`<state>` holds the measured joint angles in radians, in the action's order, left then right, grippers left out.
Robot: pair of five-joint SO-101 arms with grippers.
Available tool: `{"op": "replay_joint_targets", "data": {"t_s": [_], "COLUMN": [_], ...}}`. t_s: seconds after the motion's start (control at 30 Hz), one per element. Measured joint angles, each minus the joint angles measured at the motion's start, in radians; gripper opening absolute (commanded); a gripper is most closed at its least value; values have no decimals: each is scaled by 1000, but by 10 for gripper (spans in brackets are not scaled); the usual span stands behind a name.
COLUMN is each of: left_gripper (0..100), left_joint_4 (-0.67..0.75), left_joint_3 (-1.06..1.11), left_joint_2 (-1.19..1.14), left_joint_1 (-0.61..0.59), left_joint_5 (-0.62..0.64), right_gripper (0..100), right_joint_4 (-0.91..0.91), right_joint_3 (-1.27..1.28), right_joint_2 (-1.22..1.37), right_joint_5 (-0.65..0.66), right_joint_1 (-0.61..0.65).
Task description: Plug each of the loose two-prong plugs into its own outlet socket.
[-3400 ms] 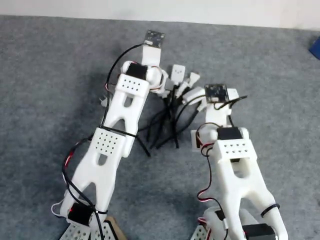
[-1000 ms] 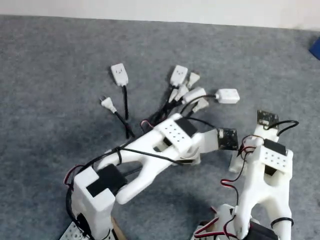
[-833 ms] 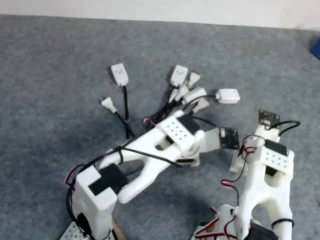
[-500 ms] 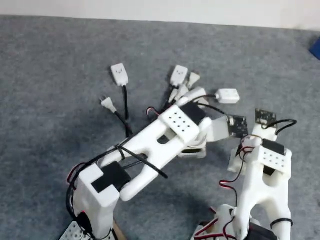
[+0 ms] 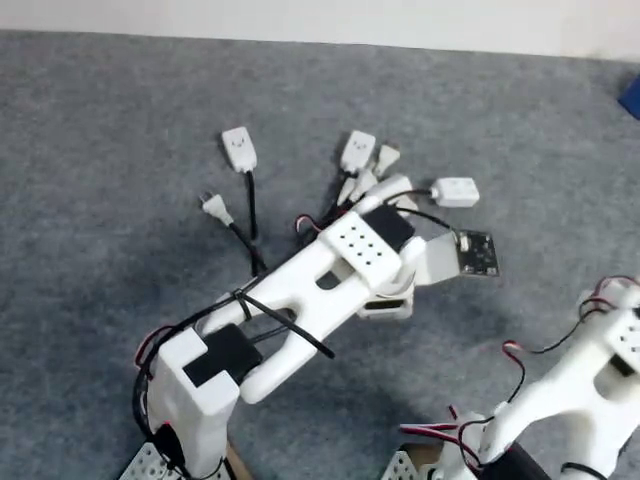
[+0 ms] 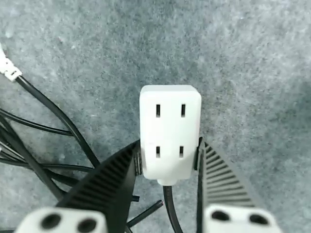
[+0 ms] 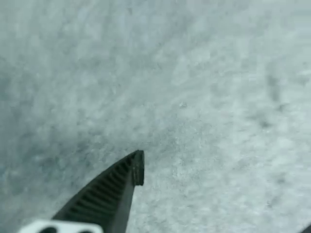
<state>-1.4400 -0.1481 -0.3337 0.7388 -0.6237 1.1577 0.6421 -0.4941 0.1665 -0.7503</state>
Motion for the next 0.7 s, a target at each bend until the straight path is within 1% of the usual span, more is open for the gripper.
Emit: {"op": "replay_joint_targets", "data": {"t_s": [0.1,0.17,0.23,0.4,0.47,0.63,0.7], "left_gripper": [158,159,175,272,296,306,306], "left_joint_4": [-11,-41,-69,-110,-123,-135,-137], "left_joint_3": [2,2,2,2,2,2,2], "left_joint_2": [0,0,0,-17,-46,-109,-110], "left_joint_1": [2,0,0,0,0,0,-18], "left_joint_5": [26,71,86,98,98,98,98], "right_gripper": [522,522,522,522,522,522,522], "right_joint_4": [92,146,178,192,192,192,192], "right_joint_3": [-94,-135,-155,-163,-163,-163,-163], "right_joint_2": [0,0,0,0,0,0,0], "right_joint_5": [0,-2,-2,-2,-2,-2,-2], "right_joint_1": [8,37,72,117,123,127,129]}}
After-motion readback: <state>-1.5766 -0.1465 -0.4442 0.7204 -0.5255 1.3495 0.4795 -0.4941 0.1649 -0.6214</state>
